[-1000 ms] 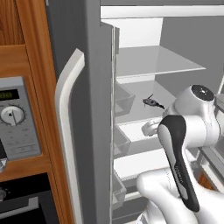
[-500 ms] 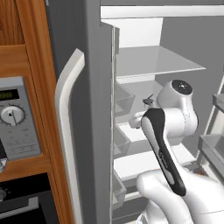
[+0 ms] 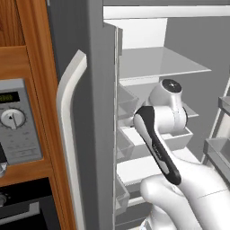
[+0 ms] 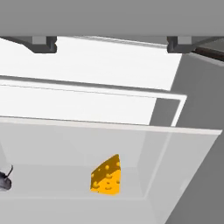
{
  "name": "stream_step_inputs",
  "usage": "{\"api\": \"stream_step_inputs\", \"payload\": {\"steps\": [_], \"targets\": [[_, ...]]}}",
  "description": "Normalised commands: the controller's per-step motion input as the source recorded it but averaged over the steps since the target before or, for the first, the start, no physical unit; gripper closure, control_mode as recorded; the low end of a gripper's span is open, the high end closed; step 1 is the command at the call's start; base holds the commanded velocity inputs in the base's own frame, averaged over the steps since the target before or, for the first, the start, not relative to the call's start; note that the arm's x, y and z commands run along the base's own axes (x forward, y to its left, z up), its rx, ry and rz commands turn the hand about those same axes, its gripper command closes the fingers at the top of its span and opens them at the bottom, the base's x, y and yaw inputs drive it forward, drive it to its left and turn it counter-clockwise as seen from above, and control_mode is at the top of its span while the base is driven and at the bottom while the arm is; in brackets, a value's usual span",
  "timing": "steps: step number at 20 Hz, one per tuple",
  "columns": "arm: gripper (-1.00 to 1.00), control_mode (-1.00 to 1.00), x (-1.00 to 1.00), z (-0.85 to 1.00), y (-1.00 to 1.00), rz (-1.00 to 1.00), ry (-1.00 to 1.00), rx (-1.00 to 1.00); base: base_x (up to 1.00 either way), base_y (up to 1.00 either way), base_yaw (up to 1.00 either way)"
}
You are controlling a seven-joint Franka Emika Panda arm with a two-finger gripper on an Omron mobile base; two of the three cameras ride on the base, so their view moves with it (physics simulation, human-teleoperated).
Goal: Take the cheese, fish, and squash from the fridge and place them on the plate on the dining counter to create an appetizer plate.
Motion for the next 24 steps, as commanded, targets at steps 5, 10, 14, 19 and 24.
{"api": "stream_step_inputs", "payload": {"steps": [5, 10, 14, 19, 24], "targets": [[-1.0, -1.0, 0.22, -0.3, 0.12, 0.05, -0.02, 0.0, 0.0, 0.0, 0.0], [-1.0, -1.0, 0.07, -0.23, 0.21, 0.02, -0.1, 0.01, 0.0, 0.0, 0.0], [-1.0, -1.0, 0.09, -0.18, 0.17, 0.0, -0.09, 0.02, 0.0, 0.0, 0.0], [-1.0, -1.0, 0.17, -0.04, 0.06, 0.0, -0.05, 0.06, 0.0, 0.0, 0.0], [-1.0, -1.0, 0.35, 0.0, 0.01, 0.0, 0.0, 0.04, 0.0, 0.0, 0.0]]}}
